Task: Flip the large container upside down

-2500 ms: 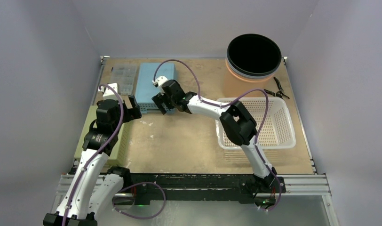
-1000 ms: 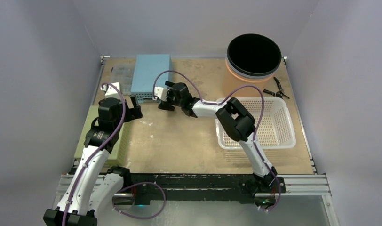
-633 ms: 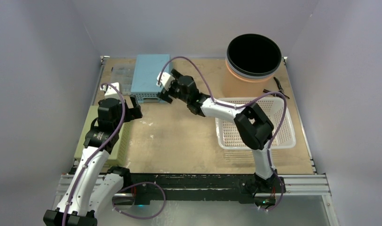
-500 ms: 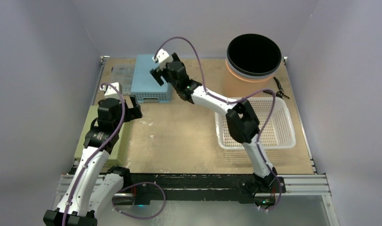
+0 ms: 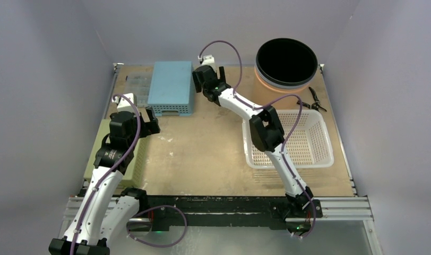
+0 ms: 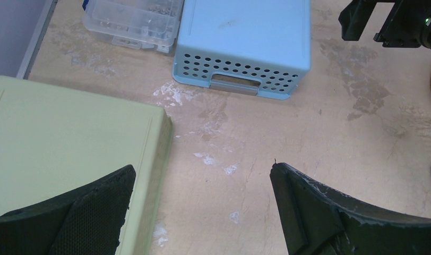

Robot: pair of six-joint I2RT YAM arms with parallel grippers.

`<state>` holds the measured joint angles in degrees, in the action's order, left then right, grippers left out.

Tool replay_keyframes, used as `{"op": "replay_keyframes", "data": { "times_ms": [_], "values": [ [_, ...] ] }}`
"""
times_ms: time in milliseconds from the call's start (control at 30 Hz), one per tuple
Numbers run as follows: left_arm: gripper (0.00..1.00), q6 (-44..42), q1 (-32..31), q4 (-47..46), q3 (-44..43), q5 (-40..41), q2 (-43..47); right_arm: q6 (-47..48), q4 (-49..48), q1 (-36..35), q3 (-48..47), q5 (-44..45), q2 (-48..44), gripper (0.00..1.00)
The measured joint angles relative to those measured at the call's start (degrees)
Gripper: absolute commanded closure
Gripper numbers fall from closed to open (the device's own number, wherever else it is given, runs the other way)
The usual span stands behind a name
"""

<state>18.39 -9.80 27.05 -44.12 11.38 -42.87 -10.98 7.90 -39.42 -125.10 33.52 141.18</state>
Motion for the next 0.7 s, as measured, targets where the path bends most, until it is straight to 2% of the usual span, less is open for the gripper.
{"op": "replay_keyframes", "data": {
  "times_ms": [167,467,700],
  "values": [
    [0.01,0.0,0.0,0.0,0.0,0.0,0.0,1.1,-0.6,1.1,-5.6,-2.2,5.1,0.01],
    [0.01,0.0,0.0,0.0,0.0,0.0,-0.1,8.5,-6.0,1.2,-11.1,-8.3,14.9,0.01],
    [0.01,0.0,0.0,0.0,0.0,0.0,-0.6,14.1,-10.4,2.2,-12.9,-14.8,16.1,0.01]
  ]
}}
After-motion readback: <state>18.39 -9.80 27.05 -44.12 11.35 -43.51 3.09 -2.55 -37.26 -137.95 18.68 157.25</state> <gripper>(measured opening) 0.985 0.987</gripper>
